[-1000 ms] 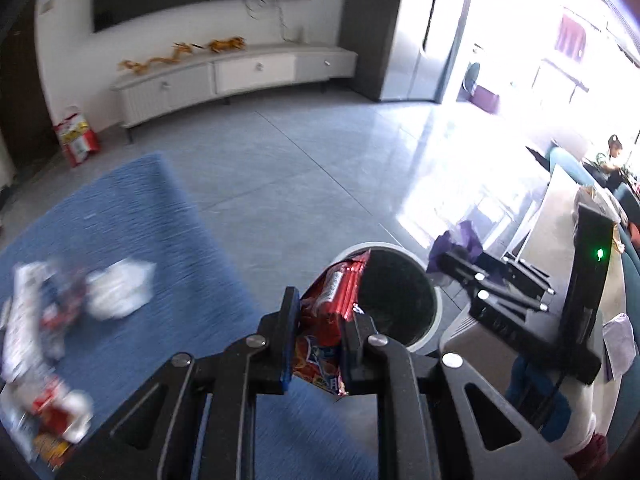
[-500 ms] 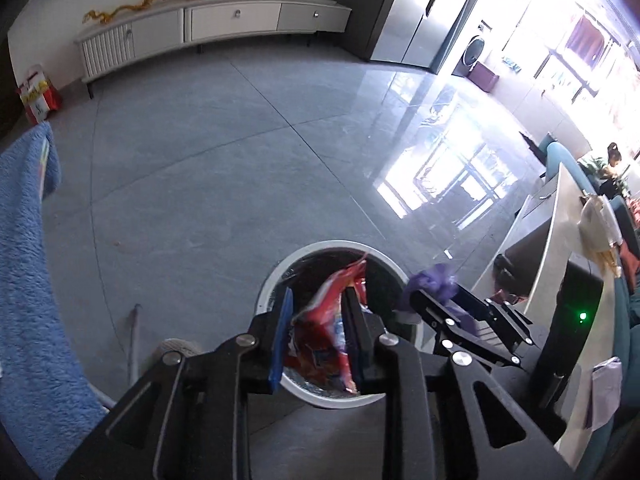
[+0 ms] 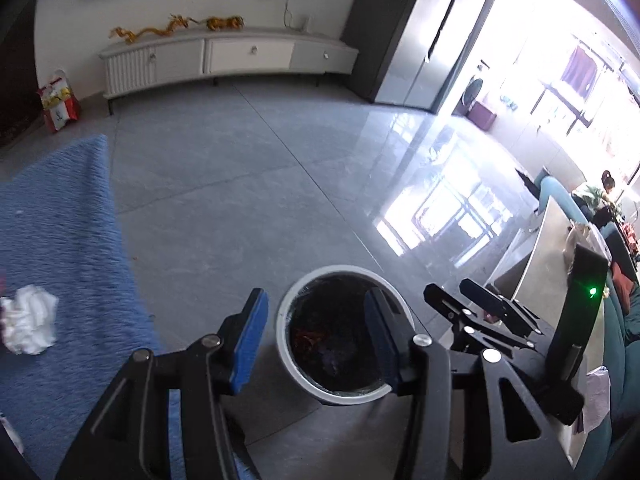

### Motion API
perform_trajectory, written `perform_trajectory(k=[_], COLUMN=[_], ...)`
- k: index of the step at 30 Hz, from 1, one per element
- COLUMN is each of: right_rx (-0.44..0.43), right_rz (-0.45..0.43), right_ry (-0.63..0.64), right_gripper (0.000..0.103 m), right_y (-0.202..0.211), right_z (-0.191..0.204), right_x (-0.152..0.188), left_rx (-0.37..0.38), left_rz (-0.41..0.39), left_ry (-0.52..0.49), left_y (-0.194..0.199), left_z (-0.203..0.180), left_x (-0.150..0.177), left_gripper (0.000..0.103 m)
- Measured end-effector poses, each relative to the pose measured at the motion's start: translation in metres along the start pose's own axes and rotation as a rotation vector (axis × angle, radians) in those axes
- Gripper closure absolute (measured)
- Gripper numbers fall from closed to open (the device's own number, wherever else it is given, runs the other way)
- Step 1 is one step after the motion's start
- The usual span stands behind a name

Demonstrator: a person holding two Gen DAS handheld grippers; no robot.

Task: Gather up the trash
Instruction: 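Move both tools back over the trash on the rug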

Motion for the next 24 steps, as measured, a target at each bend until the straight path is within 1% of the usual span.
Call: perform_trajectory(k=[3,4,8,9,10,12,14,16,18,21,24], right_rx=[-0.039,-0.057,-0.119,-0.130,-0.150,-0.179,-0.212,-0.240,-0.270,-0.308,-0.339], right_rz=[-0.044,-0.067,-0.147,-0.160,-0.185,-0.219,-0.244,-0.259,-0.265,-0.260,-0.256], right_ry=[0.033,0.051,0.117,0.129,0.151,0.180,0.211,0.241,0.270,0.313,0.349], right_gripper=[0.040,0.040,0.038,0.037,0.036,0.031,0.030,0.027,0.017,0.015,0.010], right_y=[0.026,0.039,0.082,0.089,0.103,0.123,0.140,0.154,0.164,0.174,0.180], right_z=[0.027,0.042,0.089,0.096,0.112,0.135,0.158,0.180,0.199,0.229,0.254], right_x=[-0.004,-0.005,-0.007,-0.008,-0.007,-0.005,-0.004,-0.001,0.006,0.014,0.016], left_rx=[-0.048,-0.063,-0.133,-0.152,-0.171,-0.210,-0.250,-0.290,-0.317,-0.362,-0.390], left_rz=[-0.060,-0.072,-0.163,-0.199,-0.224,-0.281,-0.320,-0.358,-0.382,-0.405,-0.423], left_ry=[-0.010,-0.015,-0.007,0.000,0.008,0.020,0.034,0.060,0.092,0.154,0.222], left_y=[0.037,0.048,0.106,0.127,0.143,0.176,0.201,0.229,0.249,0.275,0.295], left_z=[0.011,0.016,0.044,0.055,0.065,0.085,0.103,0.129,0.150,0.189,0.223], left_x=[0.011,0.015,0.039,0.048,0.055,0.070,0.082,0.102,0.118,0.146,0.175], left_gripper=[0.055,0.055,0.054,0.051,0.046,0.041,0.039,0.034,0.032,0.027,0.026])
Point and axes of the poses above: each gripper's, at about its wrist camera, not at the fingertips, and y roughly against the way its jaws point, z to its left, x to its underside, the point moved 2 cm from there along -y, roughly the way its jaws point, and after that the axes turned 14 degrees about z, right-handed, at the moved point
